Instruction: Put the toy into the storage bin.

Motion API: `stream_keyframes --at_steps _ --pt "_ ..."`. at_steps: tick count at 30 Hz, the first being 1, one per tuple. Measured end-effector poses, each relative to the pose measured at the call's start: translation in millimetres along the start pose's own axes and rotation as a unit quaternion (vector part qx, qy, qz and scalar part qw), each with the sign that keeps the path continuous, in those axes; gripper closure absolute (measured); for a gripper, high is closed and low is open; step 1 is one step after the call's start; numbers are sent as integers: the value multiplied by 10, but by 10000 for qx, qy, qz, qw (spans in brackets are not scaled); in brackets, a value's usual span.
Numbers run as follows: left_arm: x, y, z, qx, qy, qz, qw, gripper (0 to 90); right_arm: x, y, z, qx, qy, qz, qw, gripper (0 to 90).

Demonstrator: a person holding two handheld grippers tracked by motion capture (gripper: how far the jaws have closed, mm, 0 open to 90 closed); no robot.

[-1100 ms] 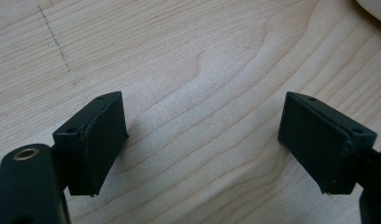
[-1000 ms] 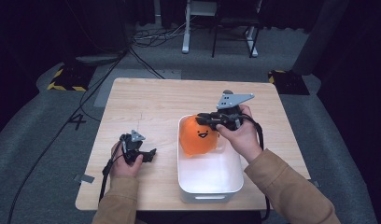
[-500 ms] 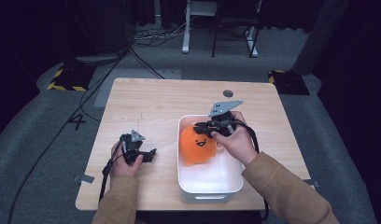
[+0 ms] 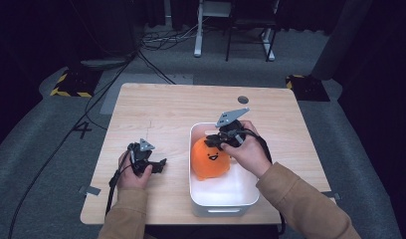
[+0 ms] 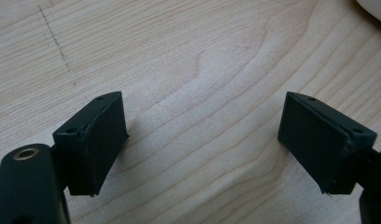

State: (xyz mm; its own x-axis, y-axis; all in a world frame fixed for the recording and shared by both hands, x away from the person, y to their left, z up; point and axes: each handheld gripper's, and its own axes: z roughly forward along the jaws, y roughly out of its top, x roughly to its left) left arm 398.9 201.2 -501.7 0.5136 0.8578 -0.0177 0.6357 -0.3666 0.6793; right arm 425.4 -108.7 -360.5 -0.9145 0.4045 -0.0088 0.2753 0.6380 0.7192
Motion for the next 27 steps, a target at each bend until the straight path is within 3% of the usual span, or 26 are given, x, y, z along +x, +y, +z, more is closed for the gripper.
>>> stream_keyframes --at_steps 7,12,27 --pt "-2 -1 2 -17 1 -14 10000 157 -7 7 19 93 -5 143 9999 781" --pt "0 0 0 1 0 2 10000 157 -29 10 14 184 -79 147 9997 727" --pt "-1 0 1 -10 0 -12 10000 157 -17 -14 -37 247 -187 459 9985 572"
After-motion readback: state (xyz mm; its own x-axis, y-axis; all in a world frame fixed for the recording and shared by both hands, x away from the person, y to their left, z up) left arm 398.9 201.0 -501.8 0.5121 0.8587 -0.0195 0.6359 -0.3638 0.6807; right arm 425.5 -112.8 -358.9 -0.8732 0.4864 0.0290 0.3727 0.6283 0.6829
